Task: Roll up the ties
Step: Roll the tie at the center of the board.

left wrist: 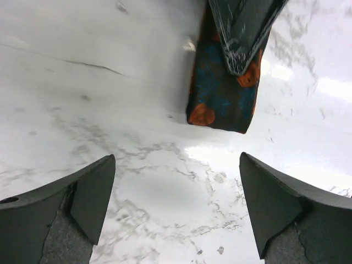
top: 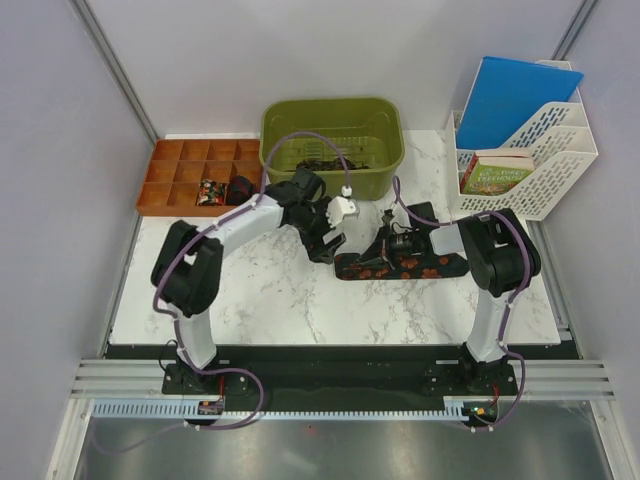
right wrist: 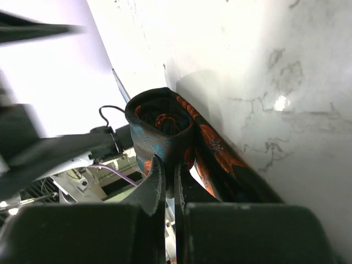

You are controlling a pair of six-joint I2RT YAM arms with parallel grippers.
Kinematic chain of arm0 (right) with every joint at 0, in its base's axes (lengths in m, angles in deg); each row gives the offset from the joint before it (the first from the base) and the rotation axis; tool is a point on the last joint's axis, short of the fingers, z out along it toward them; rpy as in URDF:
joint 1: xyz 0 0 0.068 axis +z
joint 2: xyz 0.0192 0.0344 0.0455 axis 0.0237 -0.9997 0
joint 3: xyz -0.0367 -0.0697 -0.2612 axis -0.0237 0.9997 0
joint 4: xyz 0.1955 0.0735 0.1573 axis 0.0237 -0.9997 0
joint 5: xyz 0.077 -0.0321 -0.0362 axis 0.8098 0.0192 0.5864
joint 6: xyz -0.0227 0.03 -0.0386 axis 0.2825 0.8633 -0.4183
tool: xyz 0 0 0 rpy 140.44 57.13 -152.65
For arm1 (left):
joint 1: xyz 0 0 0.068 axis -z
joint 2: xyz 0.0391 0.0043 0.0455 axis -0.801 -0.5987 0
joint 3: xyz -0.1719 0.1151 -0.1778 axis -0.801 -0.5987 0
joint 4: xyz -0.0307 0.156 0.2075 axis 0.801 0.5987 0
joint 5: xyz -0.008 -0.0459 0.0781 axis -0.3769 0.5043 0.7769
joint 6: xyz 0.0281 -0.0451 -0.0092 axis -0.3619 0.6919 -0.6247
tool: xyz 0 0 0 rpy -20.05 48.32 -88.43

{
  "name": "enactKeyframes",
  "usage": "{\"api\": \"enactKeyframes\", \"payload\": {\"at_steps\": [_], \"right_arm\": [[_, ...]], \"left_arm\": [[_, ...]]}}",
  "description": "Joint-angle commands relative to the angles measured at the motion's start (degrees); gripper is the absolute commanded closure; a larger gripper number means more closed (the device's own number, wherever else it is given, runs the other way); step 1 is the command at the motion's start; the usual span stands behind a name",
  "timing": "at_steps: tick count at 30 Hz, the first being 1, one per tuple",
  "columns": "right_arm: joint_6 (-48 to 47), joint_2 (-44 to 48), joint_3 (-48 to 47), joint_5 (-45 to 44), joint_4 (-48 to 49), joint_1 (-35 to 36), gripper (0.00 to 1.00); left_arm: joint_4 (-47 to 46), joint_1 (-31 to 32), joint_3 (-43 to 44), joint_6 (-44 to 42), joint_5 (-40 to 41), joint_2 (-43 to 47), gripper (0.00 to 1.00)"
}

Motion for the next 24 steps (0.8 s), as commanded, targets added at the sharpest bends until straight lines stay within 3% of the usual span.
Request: {"api": "enactKeyframes", "payload": {"at_steps": [1,4,5,7,8,9,10,11,13,17,20,24], "right_arm": [[-6.28,-2.39,1.88,-3.99,-3.66,-0.70,1.00],[-8.65,-2.82,1.88,-4.08,-4.89,-1.32,1.00],[-9.26,-2.83,1.88,-4.08,-5.32,-1.41,1.00],[-11.19,-2.83,1.88,-4.69,-6.12,-1.58,1.00],[-11.64,-2.83,2.05,-4.87,-6.03,-1.50,1.00],[-12.08,-2.91,2.23,-5.05,-5.68,-1.58,1.00],[-12.17,-3.35,2.41,-5.66,-4.98,-1.50,1.00],[-12.08,-3.79,2.49,-5.84,-3.15,-1.49,1.00],[-10.86,-5.89,2.23,-6.10,-1.04,-1.58,1.00],[-8.65,-7.84,2.06,-4.44,2.49,-0.79,1.00],[-9.62,-8.01,2.32,-3.56,2.14,0.09,1.00],[-11.99,-8.45,2.67,-2.94,0.83,0.44,1.00]], "left_arm": [[-8.75,-1.08,-0.25,7.02,-6.00,10.85,0.00],[-12.87,-3.79,0.28,12.38,-9.50,14.45,0.00],[-15.76,-4.68,-1.29,18.84,-10.47,15.51,0.00],[-25.05,-6.61,-3.31,25.37,-9.17,17.62,0.00],[-27.11,-7.05,-4.37,33.41,-4.90,17.72,0.00],[-28.17,-7.41,-4.20,35.49,-4.42,17.46,0.00],[-26.18,-8.45,-3.24,34.99,-6.59,15.19,0.00],[-23.64,-8.99,0.42,29.42,-14.53,13.69,0.00],[-17.41,-8.38,2.74,22.27,-16.72,11.14,0.00],[-25.01,-8.03,-12.61,12.69,-17.05,15.42,0.00],[-25.46,-5.48,-19.92,2.93,-17.59,16.49,0.00],[-27.75,-0.22,-24.24,2.11,-12.52,15.53,0.00]]}}
